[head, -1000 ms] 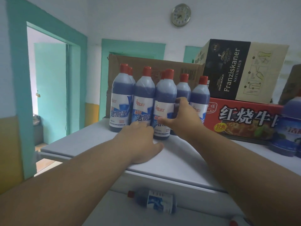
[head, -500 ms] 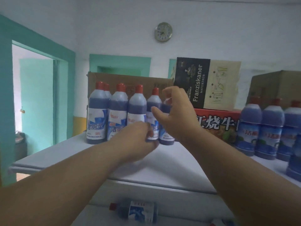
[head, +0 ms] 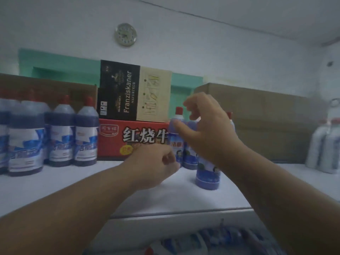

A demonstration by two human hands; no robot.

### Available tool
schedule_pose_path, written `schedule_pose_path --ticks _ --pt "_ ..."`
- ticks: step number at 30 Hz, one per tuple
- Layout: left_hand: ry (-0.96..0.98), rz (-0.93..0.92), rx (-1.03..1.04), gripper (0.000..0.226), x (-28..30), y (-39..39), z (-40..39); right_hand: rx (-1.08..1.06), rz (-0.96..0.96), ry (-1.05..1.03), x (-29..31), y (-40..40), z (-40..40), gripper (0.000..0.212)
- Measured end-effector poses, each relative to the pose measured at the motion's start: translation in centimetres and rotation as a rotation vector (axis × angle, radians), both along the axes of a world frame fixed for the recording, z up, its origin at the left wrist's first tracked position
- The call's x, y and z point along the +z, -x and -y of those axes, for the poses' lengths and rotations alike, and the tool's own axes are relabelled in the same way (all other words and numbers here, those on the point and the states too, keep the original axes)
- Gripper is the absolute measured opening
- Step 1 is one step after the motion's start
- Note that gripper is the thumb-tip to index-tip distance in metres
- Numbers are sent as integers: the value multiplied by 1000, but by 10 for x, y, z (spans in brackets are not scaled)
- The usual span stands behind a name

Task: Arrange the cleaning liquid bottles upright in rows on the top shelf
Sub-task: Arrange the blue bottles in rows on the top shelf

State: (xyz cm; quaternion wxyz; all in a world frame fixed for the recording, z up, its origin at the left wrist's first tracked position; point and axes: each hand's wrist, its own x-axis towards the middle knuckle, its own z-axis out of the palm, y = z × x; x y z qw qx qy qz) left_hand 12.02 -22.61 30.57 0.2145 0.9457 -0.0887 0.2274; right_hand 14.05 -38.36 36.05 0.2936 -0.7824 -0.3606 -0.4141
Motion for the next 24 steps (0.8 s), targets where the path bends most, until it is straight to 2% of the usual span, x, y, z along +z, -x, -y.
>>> schedule_pose_path --ticks 5,9,12,15,19,24 --pt "157 -122 16 36 -8 -33 59 -37 -49 5 -10 -34 67 31" --pt "185 -143 42 52 -17 -51 82 -8 -114 -9 -19 -62 92 35" --pt "233 -138 10 54 -22 -55 93 61 -247 -40 -22 -78 99 44" --pt "275 -141 -18 53 -25 -59 97 204 -475 -52 -26 -89 100 51" --pt "261 -137 9 53 -23 -61 95 362 -699 -137 -35 -105 97 47" --pt "248 -52 106 64 -25 -58 104 424 -731 -157 -43 -111 92 50"
